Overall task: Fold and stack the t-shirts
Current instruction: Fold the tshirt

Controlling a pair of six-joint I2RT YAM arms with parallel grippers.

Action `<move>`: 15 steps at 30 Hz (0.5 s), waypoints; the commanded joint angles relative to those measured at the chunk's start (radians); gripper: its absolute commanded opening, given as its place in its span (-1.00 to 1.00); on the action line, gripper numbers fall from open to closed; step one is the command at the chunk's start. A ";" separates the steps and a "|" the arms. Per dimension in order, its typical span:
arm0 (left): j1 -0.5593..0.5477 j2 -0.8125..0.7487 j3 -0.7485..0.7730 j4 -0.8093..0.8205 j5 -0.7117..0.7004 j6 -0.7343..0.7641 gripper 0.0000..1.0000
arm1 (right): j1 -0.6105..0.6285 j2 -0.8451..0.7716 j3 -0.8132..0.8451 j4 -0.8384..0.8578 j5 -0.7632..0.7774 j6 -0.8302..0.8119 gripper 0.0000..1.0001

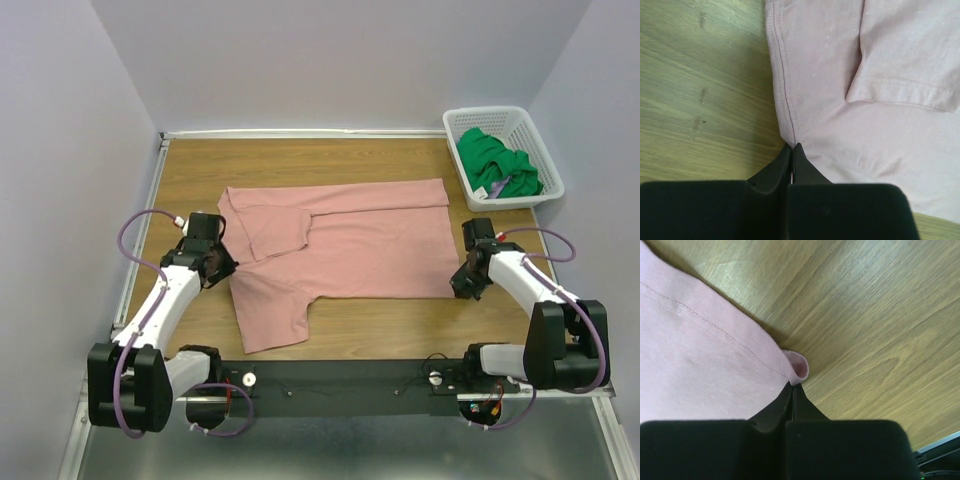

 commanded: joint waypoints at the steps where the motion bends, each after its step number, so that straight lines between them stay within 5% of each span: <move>1: 0.013 -0.033 0.022 -0.036 0.020 0.019 -0.95 | -0.005 -0.035 -0.005 0.009 0.039 -0.004 -0.99; 15: 0.047 -0.027 0.090 -0.055 0.046 0.048 -0.95 | -0.003 0.011 0.202 -0.025 -0.018 -0.097 -0.99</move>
